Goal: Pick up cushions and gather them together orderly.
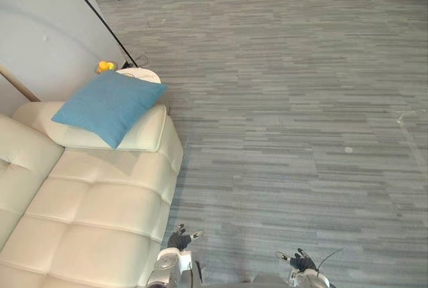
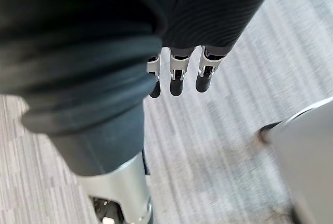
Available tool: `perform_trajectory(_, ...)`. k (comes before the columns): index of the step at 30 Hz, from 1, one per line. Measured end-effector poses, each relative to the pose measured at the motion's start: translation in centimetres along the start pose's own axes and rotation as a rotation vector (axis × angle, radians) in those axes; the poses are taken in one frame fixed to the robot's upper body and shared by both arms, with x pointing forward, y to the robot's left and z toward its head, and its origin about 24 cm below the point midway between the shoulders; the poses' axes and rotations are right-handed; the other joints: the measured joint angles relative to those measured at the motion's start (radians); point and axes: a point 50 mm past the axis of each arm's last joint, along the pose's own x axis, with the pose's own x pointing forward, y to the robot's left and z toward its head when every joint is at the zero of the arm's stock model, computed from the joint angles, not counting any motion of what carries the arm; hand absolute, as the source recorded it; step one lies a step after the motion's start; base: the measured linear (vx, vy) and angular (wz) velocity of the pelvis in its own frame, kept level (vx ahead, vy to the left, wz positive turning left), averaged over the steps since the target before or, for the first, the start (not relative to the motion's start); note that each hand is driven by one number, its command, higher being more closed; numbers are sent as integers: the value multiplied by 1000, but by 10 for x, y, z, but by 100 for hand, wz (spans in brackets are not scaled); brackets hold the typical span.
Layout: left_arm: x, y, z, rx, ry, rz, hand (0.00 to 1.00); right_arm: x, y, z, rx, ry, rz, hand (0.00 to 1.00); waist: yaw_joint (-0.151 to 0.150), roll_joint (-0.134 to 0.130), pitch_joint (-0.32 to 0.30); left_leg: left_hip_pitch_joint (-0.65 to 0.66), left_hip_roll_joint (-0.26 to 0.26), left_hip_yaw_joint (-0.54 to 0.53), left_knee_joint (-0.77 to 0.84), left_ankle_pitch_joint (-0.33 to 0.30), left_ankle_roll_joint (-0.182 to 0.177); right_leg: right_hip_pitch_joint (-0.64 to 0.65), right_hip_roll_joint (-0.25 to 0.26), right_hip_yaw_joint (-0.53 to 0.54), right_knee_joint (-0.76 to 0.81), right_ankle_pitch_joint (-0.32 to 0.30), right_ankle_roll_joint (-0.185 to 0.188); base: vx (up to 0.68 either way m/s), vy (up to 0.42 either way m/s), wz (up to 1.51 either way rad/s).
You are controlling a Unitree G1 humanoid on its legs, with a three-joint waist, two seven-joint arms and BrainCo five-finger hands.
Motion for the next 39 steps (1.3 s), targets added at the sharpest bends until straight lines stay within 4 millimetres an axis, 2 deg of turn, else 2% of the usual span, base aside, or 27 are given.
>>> perform_trajectory(1, 0, 0, 0, 0, 0, 0, 0, 0, 0, 0, 1, -1, 0, 0, 1, 0, 0, 1, -16, 5, -76, 14, 11, 13, 0, 0, -10, -4, 7, 406, 21, 0)
perform_trajectory(3, 0, 0, -1, 1, 2, 1, 0, 0, 0, 1, 0, -3, -1, 0, 10, 6, -4, 8, -78, 8, -373, 158, 32, 61, 11, 14, -40, -18, 31, 467, 98, -17)
perform_trajectory(4, 0, 0, -1, 7, 1, -2, 0, 1, 0, 1, 0, -1, -1, 0, 17, 9, -5, 15, -85, -3, -403, 252, 61, 80, 19, 37, -45, -25, 43, 534, 149, -35)
perform_trajectory(5, 0, 1, -1, 16, 2, 0, 0, 1, 5, 1, 4, 3, 9, 0, 25, -14, -7, 41, -111, 4, -421, 261, 115, 104, 0, 71, -48, -25, 48, 550, 174, -21)
perform_trajectory(6, 0, 5, 0, 37, 1, 1, 0, 0, 9, -2, 11, 8, 20, 0, 17, -41, -20, 72, -144, 5, -452, 236, 141, 99, -27, 94, -24, -13, 64, 368, 112, -5)
perform_trajectory(8, -1, 1, -6, 42, 18, -10, 0, -2, 8, -9, 13, 27, 16, 0, 18, -61, -30, 99, -178, 1, -447, 209, 154, 76, -52, 122, 81, -13, 65, 419, 149, 22)
perform_trajectory(9, -2, 0, -8, 48, 25, -16, 0, -3, 7, -11, 16, 32, 13, 0, 18, -63, -30, 141, -196, -15, -451, 179, 151, 25, -57, 121, 261, 10, 106, 555, 187, 35)
perform_trajectory(10, -2, 0, -9, 51, 28, -16, 0, -4, 5, -17, 15, 47, 8, 0, 16, -61, -29, 172, -201, -28, -452, 157, 148, -46, -62, 122, 428, 61, 190, 453, 141, 40)
perform_trajectory(11, -2, 0, -9, 54, 32, -17, 0, -5, 7, -18, 15, 48, 17, 0, 13, -63, -27, 220, -208, -44, -448, 123, 136, -134, -75, 127, 649, 103, 230, 404, 95, 33)
perform_trajectory(12, -2, 3, -11, 57, 38, -10, 0, -5, 5, -16, 6, 36, 13, 0, 12, -55, -26, 277, -209, -61, -451, 91, 127, -204, -87, 116, 762, 73, 205, 484, 89, 38)
perform_trajectory(13, -3, 4, -13, 62, 50, -7, 0, -5, 2, -15, 4, 31, 8, 0, 8, -49, -29, 319, -205, -74, -461, 76, 122, -248, -95, 101, 779, 39, 187, 475, 70, 33)
perform_trajectory(15, -3, 7, -17, 64, 66, -1, 0, -4, 0, -14, 2, 26, 4, 0, -3, -37, -23, 390, -197, -108, -506, 73, 121, -300, -104, 77, 691, -15, 156, 420, -22, 58)
perform_trajectory(16, -3, 7, -16, 63, 65, -1, 0, -4, 0, -13, 8, 21, 1, 0, -13, -33, -24, 419, -181, -146, -525, 63, 118, -341, -100, 67, 569, -25, 140, 356, -69, 78)
perform_trajectory(18, -2, 7, -15, 38, 62, 6, 0, -4, -2, -13, 24, 23, -8, 0, -14, -32, -25, 423, -153, -191, -514, 34, 96, -377, -70, 109, 368, -1, 143, 348, -165, 79)
perform_trajectory(19, -3, 8, -18, 18, 75, 16, 0, -4, -3, -14, 37, 29, -17, 0, -15, -31, -24, 436, -134, -232, -487, -4, 70, -387, -41, 191, 195, 72, 136, 444, -253, 71)
perform_trajectory(21, -4, 11, -21, 2, 82, 28, 0, -5, -4, -17, 48, 37, -18, 0, -18, -40, -27, 439, -131, -260, -461, -37, 48, -384, -34, 245, 123, 145, 140, 424, -280, 57)
perform_trajectory(22, -4, 10, -21, -7, 87, 30, 0, -5, -4, -18, 60, 39, -20, 0, -24, -34, -27, 447, -113, -291, -427, -71, 28, -369, -23, 234, 152, 188, 121, 528, -358, 58)
perform_trajectory(23, -6, 7, -26, -25, 97, 28, 0, -4, -7, -15, 62, 31, -27, 0, -18, -8, -34, 452, -93, -304, -405, -71, 25, -368, -17, 198, 189, 147, 97, 436, -299, 57)
perform_trajectory(24, -6, 7, -27, -23, 99, 22, 0, -4, -8, -14, 65, 29, -27, 0, -19, -2, -34, 448, -89, -313, -390, -69, 20, -368, -18, 184, 209, 126, 88, 322, -217, 49)
perform_trajectory(26, -6, 9, -28, -40, 101, 31, 0, -4, -11, -13, 61, 29, -32, 0, -22, 12, -36, 402, -62, -326, -279, -66, 14, -339, -20, 127, 227, 78, 58, 365, -297, 77)
perform_trajectory(29, -3, 9, -18, -40, 71, 28, 0, -6, -12, -19, 51, 44, -34, 0, -21, 5, -25, 229, -3, -288, 100, -14, -81, -227, -35, 25, 180, 50, 31, 277, -253, 98)
perform_trajectory(30, -4, 9, -18, -38, 69, 26, 0, -6, -11, -19, 37, 46, -27, 0, -11, 1, -25, 189, 39, -197, 156, -19, -60, -172, -43, -20, 147, 40, 19, 215, -186, 78)
perform_trajectory(33, -3, 6, -15, -24, 57, 13, 0, -6, -9, -18, 42, 42, -21, 0, -10, -9, -22, 154, 47, -26, 23, -35, -10, -86, -80, -111, 74, 32, 33, 129, -94, 88)
perform_trajectory(35, -3, 6, -15, -22, 57, 12, 0, -6, -10, -19, 40, 43, -22, 0, -10, -2, -23, 155, 31, 37, -134, -4, 17, -69, -89, -149, 70, 20, 51, 112, 25, 74)
perform_trajectory(36, -3, 6, -16, -21, 59, 11, 0, -6, -12, -18, 36, 42, -26, 0, -10, 10, -30, 158, 21, 56, -236, 56, 28, -65, -84, -164, 74, 11, 63, 181, 90, 62)
perform_trajectory(37, -3, 7, -16, -20, 60, 16, 0, -6, -12, -19, 35, 50, -28, 0, -5, 3, -30, 171, -1, 62, -289, 105, 50, -64, -93, -151, 90, -2, 79, 174, 98, 37)
perform_trajectory(39, -4, 15, -17, -11, 60, 34, 0, -6, -7, -21, 34, 57, -14, 0, -3, -24, -38, 207, -43, 67, -352, 108, 59, -56, -108, -103, 79, -1, 89, 178, 109, 12)
